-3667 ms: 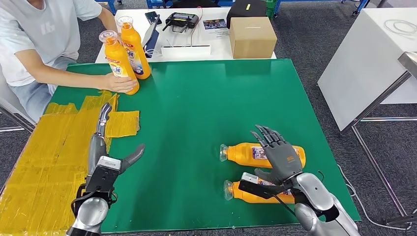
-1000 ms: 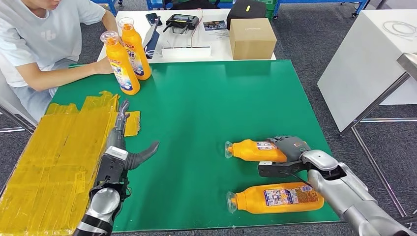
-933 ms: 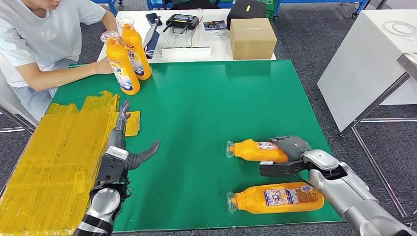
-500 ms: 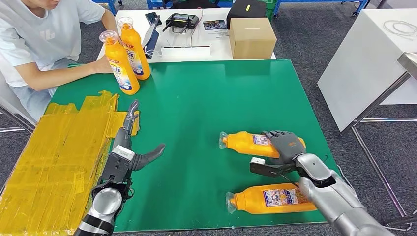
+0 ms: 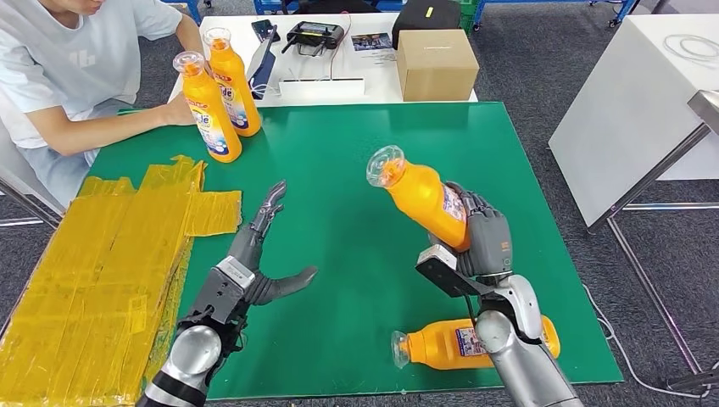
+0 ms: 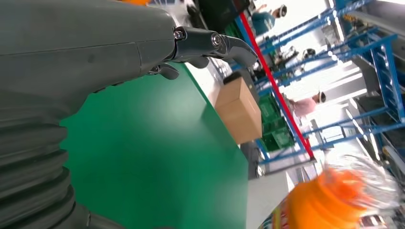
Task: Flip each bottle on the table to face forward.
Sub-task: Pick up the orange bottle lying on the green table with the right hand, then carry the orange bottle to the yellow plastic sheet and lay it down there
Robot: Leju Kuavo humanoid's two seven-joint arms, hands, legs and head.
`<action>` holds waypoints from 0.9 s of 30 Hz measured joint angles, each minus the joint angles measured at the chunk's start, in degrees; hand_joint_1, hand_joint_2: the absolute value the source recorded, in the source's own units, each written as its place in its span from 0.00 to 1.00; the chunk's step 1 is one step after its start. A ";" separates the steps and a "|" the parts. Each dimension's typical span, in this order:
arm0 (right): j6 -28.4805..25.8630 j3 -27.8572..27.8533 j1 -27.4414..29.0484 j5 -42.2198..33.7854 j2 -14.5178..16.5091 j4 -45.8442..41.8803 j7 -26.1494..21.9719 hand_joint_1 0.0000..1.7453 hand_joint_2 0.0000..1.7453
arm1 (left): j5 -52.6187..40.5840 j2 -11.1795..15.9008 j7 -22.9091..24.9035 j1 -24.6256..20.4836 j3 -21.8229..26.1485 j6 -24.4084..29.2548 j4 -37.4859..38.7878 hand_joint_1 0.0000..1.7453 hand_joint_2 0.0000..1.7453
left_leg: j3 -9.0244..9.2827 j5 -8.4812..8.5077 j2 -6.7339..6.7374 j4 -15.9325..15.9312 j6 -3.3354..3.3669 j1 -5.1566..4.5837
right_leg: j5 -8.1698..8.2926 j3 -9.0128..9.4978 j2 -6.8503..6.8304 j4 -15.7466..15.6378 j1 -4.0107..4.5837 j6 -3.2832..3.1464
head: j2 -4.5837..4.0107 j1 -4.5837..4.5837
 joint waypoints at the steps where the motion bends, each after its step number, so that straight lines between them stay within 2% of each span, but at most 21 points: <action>1: -0.42 -0.48 0.32 -0.96 0.50 -0.43 -0.92 1.00 1.00 | 0.54 0.03 0.17 -0.06 -0.17 -0.50 0.00 0.00 1.00 | 0.00 0.00 0.00 0.00 0.00 0.00 | 0.00 0.00 0.00 0.00 0.00 0.00 | 0.00 0.00; 4: -0.40 -1.39 1.29 -4.00 2.04 -1.77 -3.07 1.00 1.00 | 1.58 0.20 0.77 -0.21 -0.90 -1.29 0.01 0.00 1.00 | 0.00 0.00 0.00 0.00 0.00 0.00 | 0.00 -0.01 0.01 0.00 0.01 0.00 | 0.00 -0.01; 12: 4.06 -0.36 3.30 -9.22 6.35 -2.73 -5.63 1.00 1.00 | 5.76 0.45 4.38 -1.57 -1.31 -3.19 1.02 0.00 1.00 | -0.01 0.00 0.01 -0.02 -0.01 0.02 | 0.00 -0.05 0.02 0.01 0.08 -0.01 | 0.00 -0.01; 19: 8.20 5.15 3.52 -9.77 9.45 -1.15 -6.59 1.00 1.00 | 12.10 0.46 6.10 -3.04 -1.30 -5.96 2.19 0.00 1.00 | -0.03 0.00 0.02 -0.02 -0.01 0.02 | 0.00 -0.05 0.02 0.01 0.10 -0.01 | 0.00 0.01; 27: 9.40 11.87 2.31 -8.97 11.10 2.41 -6.64 1.00 1.00 | 15.99 0.46 6.80 -4.27 -1.35 -7.48 3.25 0.00 1.00 | -0.05 0.00 0.01 -0.02 -0.01 0.02 | 0.00 -0.05 0.01 0.01 0.06 -0.01 | 0.00 0.01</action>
